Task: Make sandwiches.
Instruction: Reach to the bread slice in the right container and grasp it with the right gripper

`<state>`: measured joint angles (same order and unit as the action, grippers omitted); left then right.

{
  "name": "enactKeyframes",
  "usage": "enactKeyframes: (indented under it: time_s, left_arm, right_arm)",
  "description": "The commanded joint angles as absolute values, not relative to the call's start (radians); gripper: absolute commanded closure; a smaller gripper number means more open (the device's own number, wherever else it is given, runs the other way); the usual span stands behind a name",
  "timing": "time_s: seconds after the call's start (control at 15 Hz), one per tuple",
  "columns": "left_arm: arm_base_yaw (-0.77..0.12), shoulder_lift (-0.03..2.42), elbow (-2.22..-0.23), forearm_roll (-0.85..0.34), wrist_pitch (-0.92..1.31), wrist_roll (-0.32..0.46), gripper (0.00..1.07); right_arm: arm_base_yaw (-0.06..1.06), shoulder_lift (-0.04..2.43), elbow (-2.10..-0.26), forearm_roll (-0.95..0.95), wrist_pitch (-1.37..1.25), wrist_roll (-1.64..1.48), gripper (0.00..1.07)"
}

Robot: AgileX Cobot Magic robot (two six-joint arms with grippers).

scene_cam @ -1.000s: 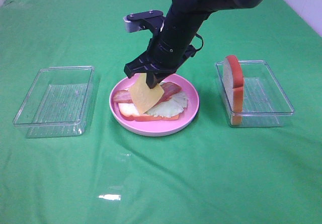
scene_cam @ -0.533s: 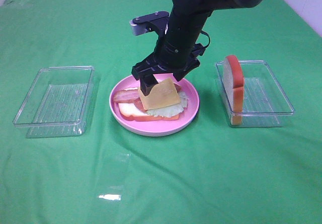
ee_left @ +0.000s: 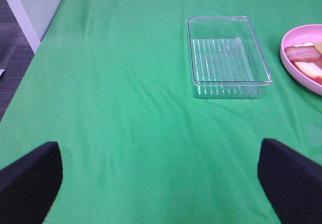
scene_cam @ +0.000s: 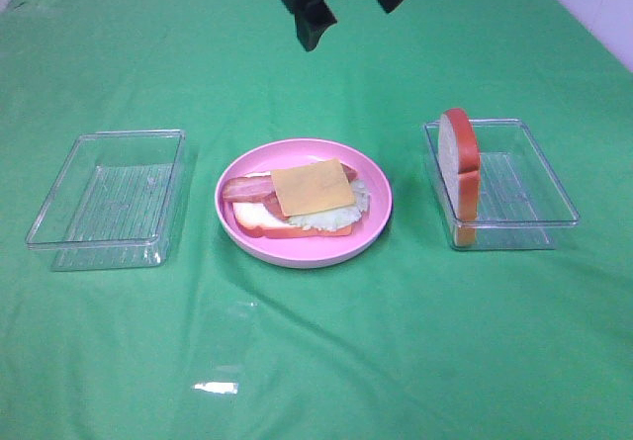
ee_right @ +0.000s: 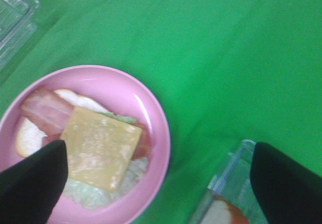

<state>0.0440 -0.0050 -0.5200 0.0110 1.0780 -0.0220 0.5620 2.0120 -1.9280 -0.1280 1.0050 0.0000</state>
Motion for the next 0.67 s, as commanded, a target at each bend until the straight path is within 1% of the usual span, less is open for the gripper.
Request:
enactKeyframes:
  time_s: [0.07, 0.13, 0.33, 0.6, 0.67]
  left_arm:
    - [0.045, -0.02, -0.516, 0.008, 1.073, -0.02, 0.09]
    - [0.045, -0.02, -0.516, 0.008, 1.073, -0.02, 0.09]
    - [0.045, -0.02, -0.516, 0.008, 1.073, -0.02, 0.09]
    - [0.045, -0.02, -0.516, 0.008, 1.073, -0.02, 0.09]
    - [0.045, -0.02, -0.516, 0.008, 1.073, -0.02, 0.09]
  right_arm:
    - [0.467, 2.001, -1.954, -0.182, 1.155, 0.06, 0.11]
    - [0.413, 2.003, -1.938, -0.163, 1.185, 0.079, 0.11]
    - [0.349, 2.005, -1.864, -0.104, 1.175, 0.101, 0.12]
    - [0.349, 2.011, -1.73, -0.092, 1.094, 0.115, 0.12]
    - [0.349, 2.013, -1.669, -0.082, 1.052, 0.117, 0.12]
